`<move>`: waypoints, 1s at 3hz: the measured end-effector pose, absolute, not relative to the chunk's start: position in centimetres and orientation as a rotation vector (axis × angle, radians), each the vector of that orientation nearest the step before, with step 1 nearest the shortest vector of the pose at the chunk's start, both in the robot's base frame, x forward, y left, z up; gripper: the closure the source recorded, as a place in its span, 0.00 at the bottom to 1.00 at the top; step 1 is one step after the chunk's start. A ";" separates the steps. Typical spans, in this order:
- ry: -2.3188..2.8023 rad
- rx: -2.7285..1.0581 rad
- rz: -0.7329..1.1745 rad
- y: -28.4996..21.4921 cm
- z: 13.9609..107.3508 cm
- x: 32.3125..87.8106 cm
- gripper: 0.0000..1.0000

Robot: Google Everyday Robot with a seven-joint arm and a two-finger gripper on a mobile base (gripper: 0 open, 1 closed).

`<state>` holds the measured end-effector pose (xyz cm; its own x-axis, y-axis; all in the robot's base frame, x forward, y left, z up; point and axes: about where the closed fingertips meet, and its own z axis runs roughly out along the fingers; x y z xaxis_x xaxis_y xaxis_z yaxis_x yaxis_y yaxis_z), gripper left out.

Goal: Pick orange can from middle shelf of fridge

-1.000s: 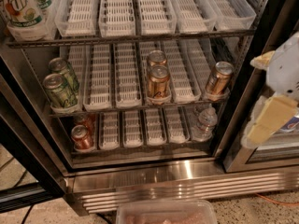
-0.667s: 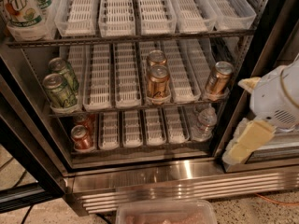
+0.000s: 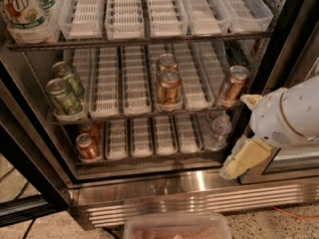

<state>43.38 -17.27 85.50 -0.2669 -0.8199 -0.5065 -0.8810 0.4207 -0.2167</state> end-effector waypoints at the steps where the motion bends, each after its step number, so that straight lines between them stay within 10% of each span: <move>1: 2.103 -1.353 0.153 -16.7 84.7 43.7 0.00; 3: 1.959 -1.094 0.275 -11.2 81.0 45.1 0.00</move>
Offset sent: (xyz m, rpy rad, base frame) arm 0.0531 0.0355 -0.0365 0.3482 -0.3711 -0.2890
